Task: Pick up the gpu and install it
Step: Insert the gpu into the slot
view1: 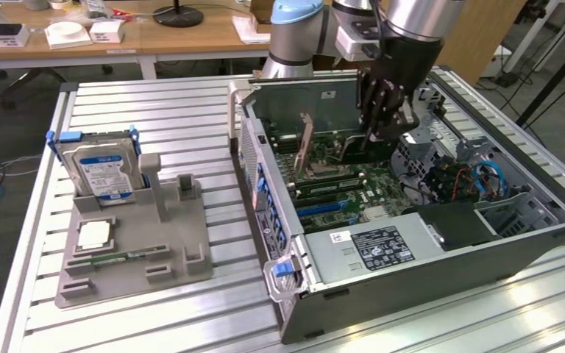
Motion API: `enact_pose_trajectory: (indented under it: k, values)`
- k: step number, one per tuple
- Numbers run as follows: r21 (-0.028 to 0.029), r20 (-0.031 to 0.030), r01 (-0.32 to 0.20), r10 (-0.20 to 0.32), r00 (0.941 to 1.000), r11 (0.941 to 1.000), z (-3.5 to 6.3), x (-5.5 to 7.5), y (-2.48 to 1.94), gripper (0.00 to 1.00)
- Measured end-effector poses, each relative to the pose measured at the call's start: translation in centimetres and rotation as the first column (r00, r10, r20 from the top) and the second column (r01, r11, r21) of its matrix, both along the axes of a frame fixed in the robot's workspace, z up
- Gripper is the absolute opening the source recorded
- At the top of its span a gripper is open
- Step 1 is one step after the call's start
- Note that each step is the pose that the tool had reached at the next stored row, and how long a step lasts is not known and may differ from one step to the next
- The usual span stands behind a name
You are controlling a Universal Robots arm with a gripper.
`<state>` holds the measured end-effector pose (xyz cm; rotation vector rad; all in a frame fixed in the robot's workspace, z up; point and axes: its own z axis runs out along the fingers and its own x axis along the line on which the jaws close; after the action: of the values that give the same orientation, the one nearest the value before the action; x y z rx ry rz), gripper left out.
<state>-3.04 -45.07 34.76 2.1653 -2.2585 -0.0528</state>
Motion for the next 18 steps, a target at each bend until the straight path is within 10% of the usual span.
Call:
enact_pose_trajectory:
  k: [18]
  values:
    - [-0.0001,0.0000,0.000,0.000,1.0000,1.0000,-3.22,0.0,0.00,0.26]
